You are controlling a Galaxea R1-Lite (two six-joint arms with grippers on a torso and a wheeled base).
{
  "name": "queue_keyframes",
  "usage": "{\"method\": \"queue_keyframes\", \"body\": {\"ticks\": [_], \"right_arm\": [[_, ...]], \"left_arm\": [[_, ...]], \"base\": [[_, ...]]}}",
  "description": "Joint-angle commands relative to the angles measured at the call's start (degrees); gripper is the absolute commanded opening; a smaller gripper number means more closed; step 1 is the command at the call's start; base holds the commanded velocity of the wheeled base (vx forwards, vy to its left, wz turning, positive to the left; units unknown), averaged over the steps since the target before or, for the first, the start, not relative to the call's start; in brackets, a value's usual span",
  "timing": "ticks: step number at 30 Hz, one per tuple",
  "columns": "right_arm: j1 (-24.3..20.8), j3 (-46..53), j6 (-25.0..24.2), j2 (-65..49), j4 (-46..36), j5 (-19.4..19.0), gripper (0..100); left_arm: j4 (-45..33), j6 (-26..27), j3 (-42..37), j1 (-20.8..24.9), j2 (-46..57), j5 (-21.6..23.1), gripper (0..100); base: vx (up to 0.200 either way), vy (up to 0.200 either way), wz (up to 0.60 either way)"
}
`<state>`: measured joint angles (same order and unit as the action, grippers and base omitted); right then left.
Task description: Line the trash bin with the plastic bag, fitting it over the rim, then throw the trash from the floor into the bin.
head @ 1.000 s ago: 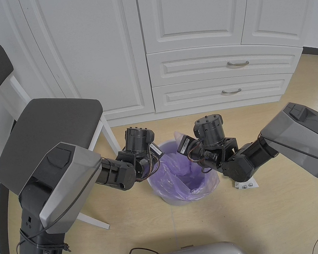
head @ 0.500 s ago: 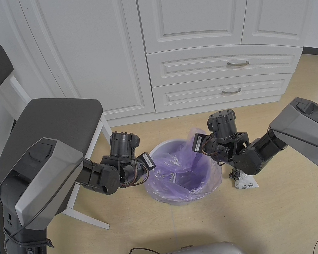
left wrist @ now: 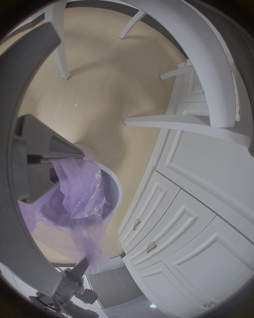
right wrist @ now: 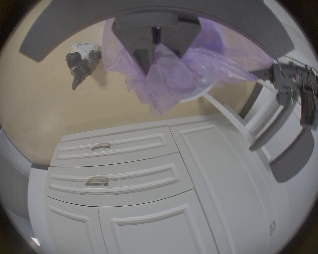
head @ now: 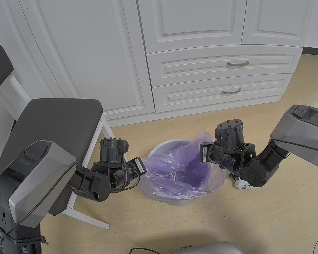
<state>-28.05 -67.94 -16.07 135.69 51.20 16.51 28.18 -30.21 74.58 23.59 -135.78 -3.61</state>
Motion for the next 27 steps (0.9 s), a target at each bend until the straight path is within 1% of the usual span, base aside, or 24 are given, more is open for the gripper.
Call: {"method": "queue_keyframes", "body": {"ticks": [1,3,7,9,10,13,14,17,20,23,25,27], "right_arm": [[0.3,4.7,4.0,-0.5,0.5,0.5,0],[0.4,7.4,7.0,-1.7,0.7,0.5,0],[-0.1,11.6,9.9,-5.2,-0.2,0.6,0],[-0.1,12.8,11.2,-6.3,-0.8,0.6,0],[0.2,13.9,12.9,-7.5,-1.8,0.6,0],[0.4,15.6,14.6,-9.2,-4.4,1.6,0],[0.4,15.6,14.7,-9.3,-4.5,1.6,0],[0.2,16.3,15.1,-10.9,-9.2,1.6,0],[0.2,16.7,15.1,-12.3,-12.1,1.6,0],[0.2,17.8,16.0,-13.3,-13.0,1.6,0],[0.5,19.4,18.2,-14.1,-13.0,1.5,0],[0.5,20.1,19.2,-14.1,-12.9,1.2,0]], "left_arm": [[1.3,2.7,-4.4,-0.4,0.3,1.0,0],[1.3,4.5,-5.6,-0.4,0.7,2.5,0],[-0.9,4.8,-6.6,-0.2,3.6,4.8,0],[-2.0,5.0,-6.9,-0.3,4.1,5.1,0],[-3.2,5.1,-6.9,-0.3,4.8,5.3,0],[-5.2,5.9,-7.0,-0.4,5.3,6.0,0],[-5.3,6.0,-7.0,-0.4,5.3,6.0,0],[-7.6,8.5,-7.3,-0.6,6.2,6.1,0],[-9.2,8.9,-7.4,-0.6,7.2,6.2,0],[-9.9,9.3,-7.6,-0.9,7.7,6.7,0],[-10.4,9.9,-8.0,-1.4,7.8,8.1,0],[-10.3,10.3,-8.0,-1.4,7.4,8.5,0]], "base": [[0.000,0.000,0.00],[0.000,0.000,0.00],[0.000,0.000,0.00],[0.000,0.000,0.00],[0.000,0.000,0.00],[0.000,0.000,0.00],[0.000,0.000,0.00],[0.000,0.000,0.00],[0.000,0.000,0.00],[0.000,0.000,0.00],[0.000,0.000,0.00],[0.000,0.000,0.00]]}}
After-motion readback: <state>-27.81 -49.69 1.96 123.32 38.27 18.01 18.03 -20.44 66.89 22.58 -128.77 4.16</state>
